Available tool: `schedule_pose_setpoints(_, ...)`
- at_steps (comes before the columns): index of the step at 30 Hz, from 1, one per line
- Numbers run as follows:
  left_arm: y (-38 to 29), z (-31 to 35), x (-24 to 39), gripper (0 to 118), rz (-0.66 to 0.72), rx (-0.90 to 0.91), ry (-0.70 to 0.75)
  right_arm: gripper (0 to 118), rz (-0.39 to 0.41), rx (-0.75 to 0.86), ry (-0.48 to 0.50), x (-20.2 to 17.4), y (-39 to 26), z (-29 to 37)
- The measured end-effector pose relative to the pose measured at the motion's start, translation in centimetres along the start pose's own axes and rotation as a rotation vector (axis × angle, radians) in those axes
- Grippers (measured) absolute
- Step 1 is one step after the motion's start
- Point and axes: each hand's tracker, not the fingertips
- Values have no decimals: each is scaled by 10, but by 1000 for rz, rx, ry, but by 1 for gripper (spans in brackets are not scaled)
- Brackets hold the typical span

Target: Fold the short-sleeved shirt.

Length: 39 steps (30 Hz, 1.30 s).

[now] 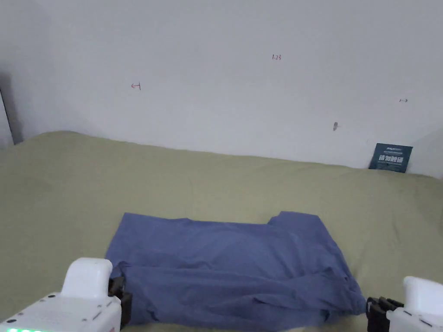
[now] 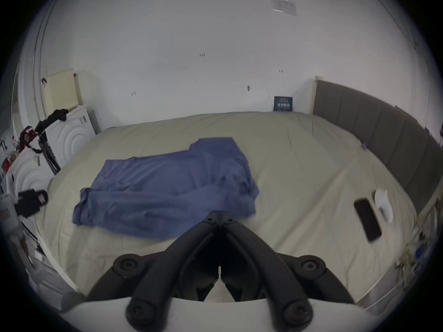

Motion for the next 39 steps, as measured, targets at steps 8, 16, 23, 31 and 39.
schedule_pose_setpoints(8,-51,28,8,0,9,-74,-31,1,1,-79,56,-17,-58,13)
schedule_pose_setpoints(16,-31,-38,-32,97,158,-133,1,1,-2,-33,128,-18,-37,0)
schedule_pose_setpoints(23,-30,-126,-80,105,276,-231,103,1,8,-81,114,-6,-35,-36)
schedule_pose_setpoints(31,-37,-166,-101,3,376,-271,16,2,-63,-144,54,19,-32,-96)
schedule_pose_setpoints(39,-40,-171,-87,3,251,-295,58,87,-33,-218,41,32,-28,-167)
